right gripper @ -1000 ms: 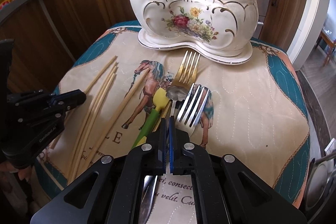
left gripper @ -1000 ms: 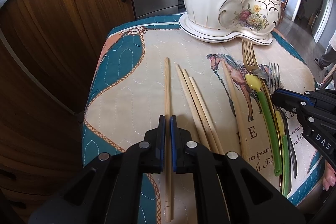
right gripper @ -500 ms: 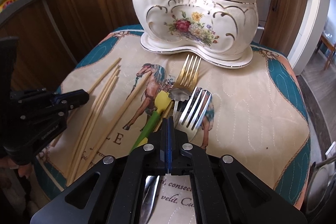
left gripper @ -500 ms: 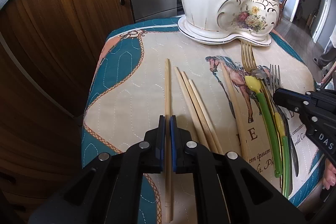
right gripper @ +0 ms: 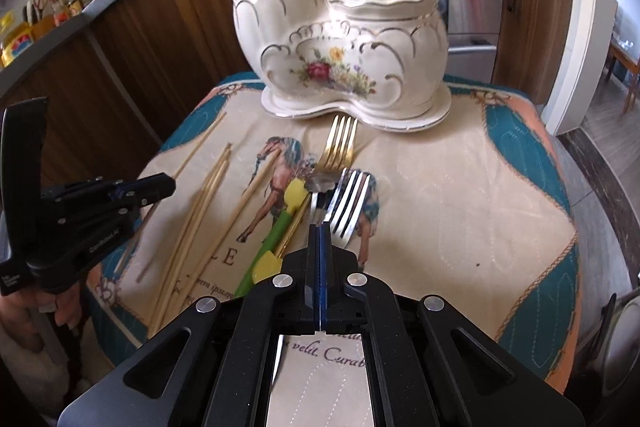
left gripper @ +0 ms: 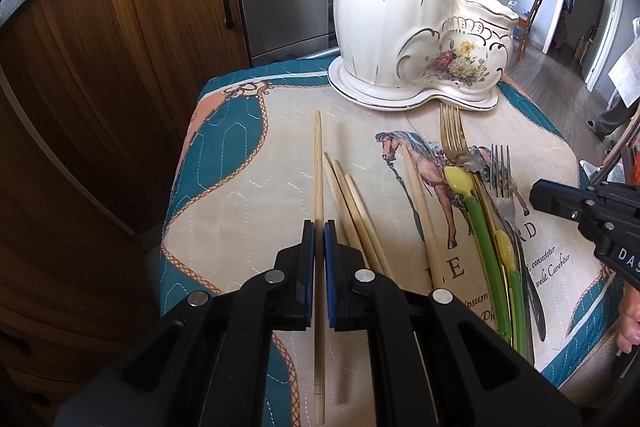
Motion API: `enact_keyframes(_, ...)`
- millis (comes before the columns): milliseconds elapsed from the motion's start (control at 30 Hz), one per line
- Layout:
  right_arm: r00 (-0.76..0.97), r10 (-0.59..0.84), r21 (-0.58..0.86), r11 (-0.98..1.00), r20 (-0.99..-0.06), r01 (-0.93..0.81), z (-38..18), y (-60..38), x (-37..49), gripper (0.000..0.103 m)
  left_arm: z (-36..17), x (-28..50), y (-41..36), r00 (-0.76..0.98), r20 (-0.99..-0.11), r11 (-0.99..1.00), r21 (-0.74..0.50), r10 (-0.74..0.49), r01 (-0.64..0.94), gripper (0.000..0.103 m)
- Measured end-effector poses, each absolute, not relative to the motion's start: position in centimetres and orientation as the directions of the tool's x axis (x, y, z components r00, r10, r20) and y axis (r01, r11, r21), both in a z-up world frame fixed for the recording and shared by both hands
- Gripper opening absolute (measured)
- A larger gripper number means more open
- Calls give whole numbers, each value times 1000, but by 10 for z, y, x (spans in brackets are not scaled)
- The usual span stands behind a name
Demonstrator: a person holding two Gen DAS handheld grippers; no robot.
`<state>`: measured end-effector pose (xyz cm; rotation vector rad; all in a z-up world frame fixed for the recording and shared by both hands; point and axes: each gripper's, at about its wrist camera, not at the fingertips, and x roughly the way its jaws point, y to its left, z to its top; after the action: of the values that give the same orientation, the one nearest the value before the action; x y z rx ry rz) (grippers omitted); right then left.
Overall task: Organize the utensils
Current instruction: 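Lift the chopstick with the left gripper while the right gripper lifts the fork, then drop the chopstick into the tall pot while the right drops the fork in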
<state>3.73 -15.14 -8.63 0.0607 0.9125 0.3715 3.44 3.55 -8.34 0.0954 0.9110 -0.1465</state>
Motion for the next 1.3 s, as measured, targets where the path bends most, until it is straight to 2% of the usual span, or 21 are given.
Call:
enact_keyframes(67, 570, 305, 175, 946, -763, -272, -89, -150, 39, 12, -84, 34, 33, 603, -793, 985, 21, -89, 173, 5)
enact_keyframes(200, 592, 275, 162, 958, -757, -238, -92, -158, 53, 23, -82, 33, 34, 605, -791, 984, 19, -93, 175, 5)
enact_keyframes(400, 533, 366, 279, 930, -763, -238, -102, -169, 77, 24, -85, 34, 37, 603, -792, 985, 18, -90, 171, 5)
enact_keyframes(500, 505, 413, 331, 911, -758, -248, -109, -170, 82, 22, -85, 35, 39, 602, -793, 985, 18, -89, 169, 5)
enact_keyframes(600, 520, 431, 347, 902, -737, -256, -104, -173, 77, 4, -85, 35, 41, 605, -791, 986, 17, -88, 166, 5)
enact_keyframes(733, 584, 422, 322, 907, -693, -272, -80, -180, 61, 2, -77, 34, 43, 628, -771, 985, 2, -110, 175, 5)
enact_keyframes(833, 671, 372, 241, 928, -642, -285, -51, -183, 45, 2, -66, 30, 45, 661, -732, 980, -49, -166, 193, 5)
enact_keyframes(967, 777, 316, 147, 948, -545, -283, -11, -190, 27, 2, -46, 25, 45, 717, -666, 974, -77, -208, 212, 5)
enact_keyframes(1300, 900, 242, 57, 970, -361, -238, 62, -205, 23, 2, 30, 26, 33, 817, -493, 951, -90, -300, 295, 5)
